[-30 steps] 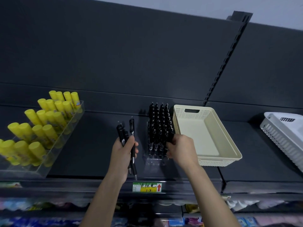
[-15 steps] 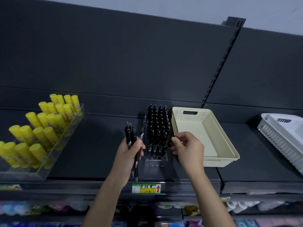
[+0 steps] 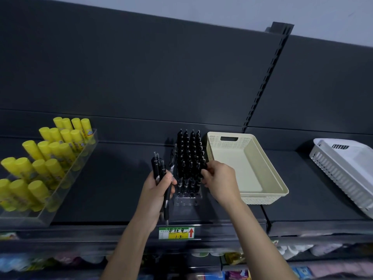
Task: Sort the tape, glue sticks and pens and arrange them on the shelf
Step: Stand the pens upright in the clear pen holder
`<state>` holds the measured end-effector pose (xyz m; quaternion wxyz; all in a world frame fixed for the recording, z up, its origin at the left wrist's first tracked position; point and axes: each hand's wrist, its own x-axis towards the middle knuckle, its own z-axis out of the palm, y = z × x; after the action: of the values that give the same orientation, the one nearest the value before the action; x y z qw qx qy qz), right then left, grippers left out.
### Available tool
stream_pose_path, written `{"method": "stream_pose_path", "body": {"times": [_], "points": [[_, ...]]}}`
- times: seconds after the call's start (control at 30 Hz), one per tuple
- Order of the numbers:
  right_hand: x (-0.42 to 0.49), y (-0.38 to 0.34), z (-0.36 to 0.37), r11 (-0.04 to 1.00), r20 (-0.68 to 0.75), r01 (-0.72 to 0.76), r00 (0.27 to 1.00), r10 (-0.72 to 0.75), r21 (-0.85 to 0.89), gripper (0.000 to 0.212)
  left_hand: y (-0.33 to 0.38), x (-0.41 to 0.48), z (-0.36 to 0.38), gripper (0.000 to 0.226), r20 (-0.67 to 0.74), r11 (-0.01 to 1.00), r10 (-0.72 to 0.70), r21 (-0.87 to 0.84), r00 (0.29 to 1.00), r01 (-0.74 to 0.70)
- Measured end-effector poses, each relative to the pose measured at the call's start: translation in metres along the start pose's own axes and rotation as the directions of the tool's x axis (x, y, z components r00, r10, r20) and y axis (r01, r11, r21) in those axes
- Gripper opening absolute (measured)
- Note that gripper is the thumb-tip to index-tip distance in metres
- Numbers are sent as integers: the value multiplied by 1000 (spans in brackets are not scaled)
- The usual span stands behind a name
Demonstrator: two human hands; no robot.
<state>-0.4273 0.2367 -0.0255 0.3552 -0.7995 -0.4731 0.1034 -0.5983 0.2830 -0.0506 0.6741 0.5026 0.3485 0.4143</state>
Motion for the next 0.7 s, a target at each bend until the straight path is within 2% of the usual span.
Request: {"method": "stream_pose_path", "body": {"times": [0.37, 0.53, 0.7], "points": [[0, 1, -2, 1000, 38, 28, 999, -29, 8, 12, 2, -2, -6, 9, -13, 1000, -3, -25, 1000, 3], [-3, 3, -6, 993, 27, 85, 996, -83, -77, 15, 0, -2, -8, 8, -8, 1000, -10, -25, 1000, 10], [-9, 7, -5, 999, 26, 39, 999, -39, 11, 12, 0, -2, -9, 11, -13, 1000, -5, -19, 1000, 5]]}}
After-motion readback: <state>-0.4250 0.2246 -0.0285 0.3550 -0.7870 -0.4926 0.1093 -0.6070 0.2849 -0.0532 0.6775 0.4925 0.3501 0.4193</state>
